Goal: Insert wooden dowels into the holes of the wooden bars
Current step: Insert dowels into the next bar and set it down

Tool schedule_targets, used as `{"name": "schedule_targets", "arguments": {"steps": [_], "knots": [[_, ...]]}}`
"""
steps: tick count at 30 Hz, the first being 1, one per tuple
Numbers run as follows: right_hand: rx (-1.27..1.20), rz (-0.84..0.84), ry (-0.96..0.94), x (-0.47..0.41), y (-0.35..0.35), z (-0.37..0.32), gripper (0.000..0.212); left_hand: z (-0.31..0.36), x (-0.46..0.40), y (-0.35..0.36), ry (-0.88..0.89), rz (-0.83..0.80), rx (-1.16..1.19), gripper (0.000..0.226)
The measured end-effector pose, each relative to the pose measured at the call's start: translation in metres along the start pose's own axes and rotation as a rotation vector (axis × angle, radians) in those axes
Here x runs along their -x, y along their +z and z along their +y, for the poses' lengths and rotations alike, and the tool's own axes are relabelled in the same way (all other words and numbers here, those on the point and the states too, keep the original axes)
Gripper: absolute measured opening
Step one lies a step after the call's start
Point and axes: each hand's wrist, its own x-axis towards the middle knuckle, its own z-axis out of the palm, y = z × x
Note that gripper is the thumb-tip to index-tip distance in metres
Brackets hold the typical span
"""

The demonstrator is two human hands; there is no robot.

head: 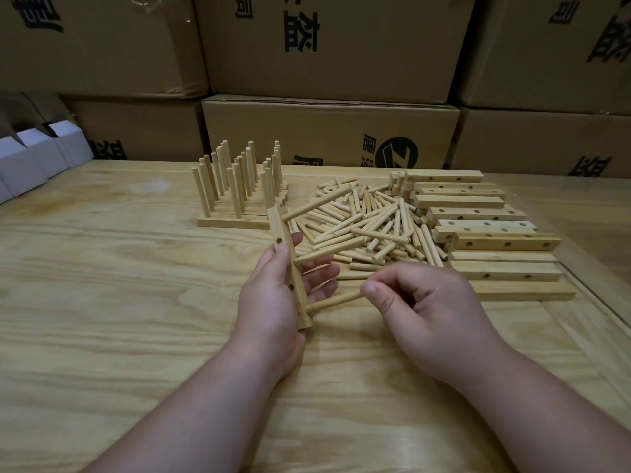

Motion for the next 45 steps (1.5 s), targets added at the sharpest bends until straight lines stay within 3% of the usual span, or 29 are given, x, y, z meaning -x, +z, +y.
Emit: {"name": "schedule_targets", "arguments": {"steps": [8,10,14,16,22,29,34,38,45], "knots": [[0.140,0.056,-0.051,0.001,0.003,0.001,0.023,-0.002,-0.001,0.001,0.025,-0.013,-0.031,0.030],[0.030,0.097,0.060,0.003,0.007,0.000,0.020,-0.003,-0.001,0.002,0.039,-0.017,-0.037,0.028],[-0.475,0.146,0.390,0.001,0.015,-0.010,0.027,-0.007,0.001,0.004,0.075,-0.090,-0.019,0.028],[-0.519,0.118,0.430,0.000,0.016,-0.013,0.033,-0.007,0.002,0.004,0.083,-0.120,-0.006,0.030],[-0.410,0.032,0.448,0.002,0.024,-0.014,0.010,-0.009,0.002,0.004,0.087,-0.151,-0.005,0.023],[-0.246,-0.128,0.526,-0.022,0.028,-0.010,0.007,-0.010,-0.001,0.003,-0.006,-0.110,-0.013,0.026],[0.136,-0.102,0.363,-0.092,0.045,-0.018,0.011,-0.010,-0.005,0.004,-0.100,-0.106,-0.016,0.042],[0.263,-0.186,0.272,-0.145,0.074,-0.018,0.019,-0.008,-0.007,0.005,-0.184,-0.109,-0.043,0.031],[0.419,-0.283,0.200,-0.169,0.123,-0.005,0.021,-0.010,-0.010,0.002,-0.231,-0.123,-0.070,0.035]]}}
